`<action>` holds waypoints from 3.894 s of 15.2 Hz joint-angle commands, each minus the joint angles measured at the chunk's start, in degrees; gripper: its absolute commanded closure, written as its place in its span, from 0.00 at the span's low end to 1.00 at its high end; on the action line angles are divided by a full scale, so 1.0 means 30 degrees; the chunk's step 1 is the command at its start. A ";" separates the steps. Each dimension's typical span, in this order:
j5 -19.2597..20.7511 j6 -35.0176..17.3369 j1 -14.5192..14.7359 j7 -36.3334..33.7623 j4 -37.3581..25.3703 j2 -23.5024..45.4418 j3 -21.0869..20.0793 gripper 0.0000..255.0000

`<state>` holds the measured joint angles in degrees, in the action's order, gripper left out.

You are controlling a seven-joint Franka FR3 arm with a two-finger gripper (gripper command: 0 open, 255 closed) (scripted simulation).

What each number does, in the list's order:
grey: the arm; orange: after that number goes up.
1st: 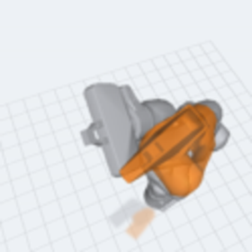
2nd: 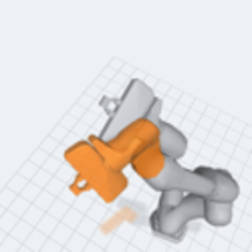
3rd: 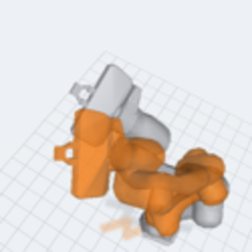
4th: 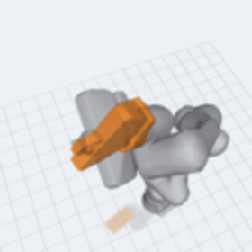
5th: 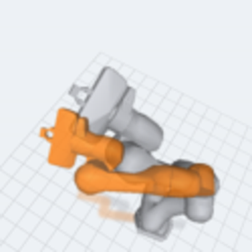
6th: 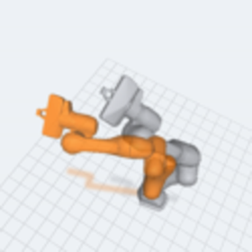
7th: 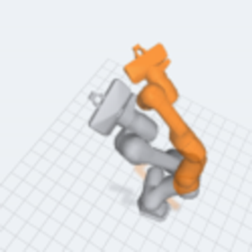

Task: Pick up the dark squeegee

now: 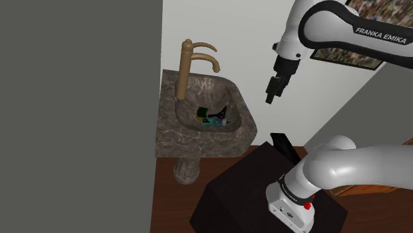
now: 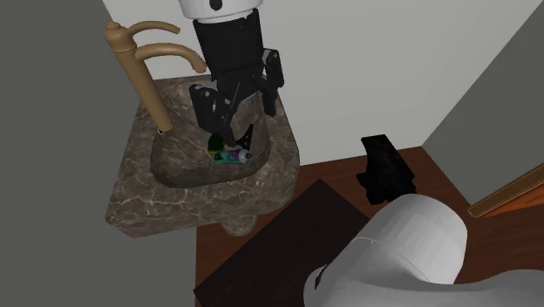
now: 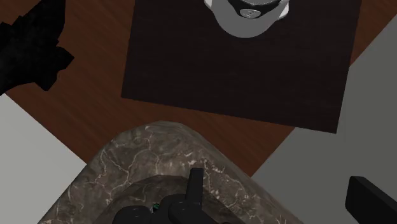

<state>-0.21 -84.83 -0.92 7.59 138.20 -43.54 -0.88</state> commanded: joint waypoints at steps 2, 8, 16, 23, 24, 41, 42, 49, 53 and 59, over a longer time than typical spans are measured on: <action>0.0185 -0.0579 -0.0025 0.0005 0.0087 0.0595 -0.0075 0.00; 0.1418 -0.3880 -0.0274 -0.0178 0.0060 0.4551 -0.0496 0.00; 0.3569 -0.7414 -0.0759 -0.1040 -0.1451 1.0518 -0.0916 0.00; 0.5908 -0.9266 -0.1021 -0.2191 -0.4120 1.5992 -0.0923 0.00; 0.6249 -0.9428 -0.1024 -0.2354 -0.4599 1.6776 -0.0880 0.00; 1.0274 -0.8939 -0.0343 -0.3133 -1.6749 3.0426 0.0916 0.00; 1.0378 -0.8723 -0.0312 -0.3019 -1.7787 3.1315 0.1041 0.00; 1.0623 -0.7965 -0.0266 -0.2576 -2.2284 3.5256 0.1483 0.00; 1.0619 -0.8242 -0.0286 -0.2741 -2.3058 3.6348 0.1506 0.00; 1.0597 -0.8214 -0.0229 -0.2810 -2.3214 3.6516 0.1483 1.00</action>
<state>31.67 -109.54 -1.54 -0.87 68.60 65.53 3.58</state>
